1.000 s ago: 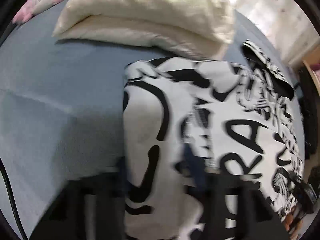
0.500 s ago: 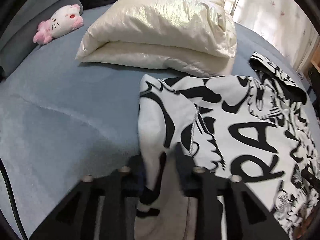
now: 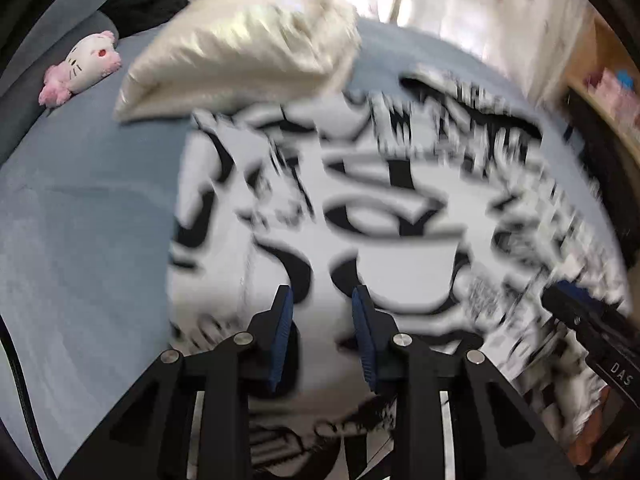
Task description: Fold large clothes
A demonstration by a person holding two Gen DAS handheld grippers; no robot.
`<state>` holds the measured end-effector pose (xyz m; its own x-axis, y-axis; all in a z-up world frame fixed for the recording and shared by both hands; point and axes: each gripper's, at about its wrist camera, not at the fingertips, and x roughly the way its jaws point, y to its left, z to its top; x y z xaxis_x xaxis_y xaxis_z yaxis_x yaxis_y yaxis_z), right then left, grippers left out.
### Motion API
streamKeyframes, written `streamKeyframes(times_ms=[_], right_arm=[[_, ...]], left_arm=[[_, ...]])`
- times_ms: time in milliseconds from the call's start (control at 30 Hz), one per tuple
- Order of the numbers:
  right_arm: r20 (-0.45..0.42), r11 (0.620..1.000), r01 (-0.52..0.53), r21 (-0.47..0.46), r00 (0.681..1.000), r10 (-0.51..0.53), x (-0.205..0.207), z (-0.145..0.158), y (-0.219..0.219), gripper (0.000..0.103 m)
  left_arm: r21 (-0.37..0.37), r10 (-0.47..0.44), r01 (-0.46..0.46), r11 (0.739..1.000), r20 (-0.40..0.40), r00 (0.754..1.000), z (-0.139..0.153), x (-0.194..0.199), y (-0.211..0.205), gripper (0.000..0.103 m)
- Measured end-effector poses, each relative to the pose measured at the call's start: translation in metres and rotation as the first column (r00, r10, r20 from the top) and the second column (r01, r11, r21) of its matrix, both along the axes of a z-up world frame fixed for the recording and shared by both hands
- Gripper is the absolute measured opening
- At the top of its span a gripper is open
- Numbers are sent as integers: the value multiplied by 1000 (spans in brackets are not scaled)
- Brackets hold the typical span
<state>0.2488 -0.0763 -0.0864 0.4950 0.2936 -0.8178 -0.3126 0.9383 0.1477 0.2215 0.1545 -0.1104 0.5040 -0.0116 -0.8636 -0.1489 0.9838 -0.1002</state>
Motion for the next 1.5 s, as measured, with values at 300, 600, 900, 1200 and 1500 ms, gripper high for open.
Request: streamKeyframes(times_ms=[300,600,900,1200,1500], right_arm=[[47,967,196,-162,981,-191,0,-22,-68,43],[-2,969,242,-57,970,-242,-26,-10,-98,44],[16,968,246,47,969,-247,-71,22,-97,44],[83,965,242,99,964,-251,-123,63,-102,45],[138,962,234,141,958,-253,-177,88,-111,56]], left_arm=[[53,41,-43,998,33,999,-10,-21,22,27],[60,-37,34,998,53,998,9,-44,-2,67],[81,-51,40,996,138,989,55,-108,-23,74],[37,-10,3,999,191,982,96,-162,-25,74],[51,-12,2,999,207,978,113,-217,-25,79]])
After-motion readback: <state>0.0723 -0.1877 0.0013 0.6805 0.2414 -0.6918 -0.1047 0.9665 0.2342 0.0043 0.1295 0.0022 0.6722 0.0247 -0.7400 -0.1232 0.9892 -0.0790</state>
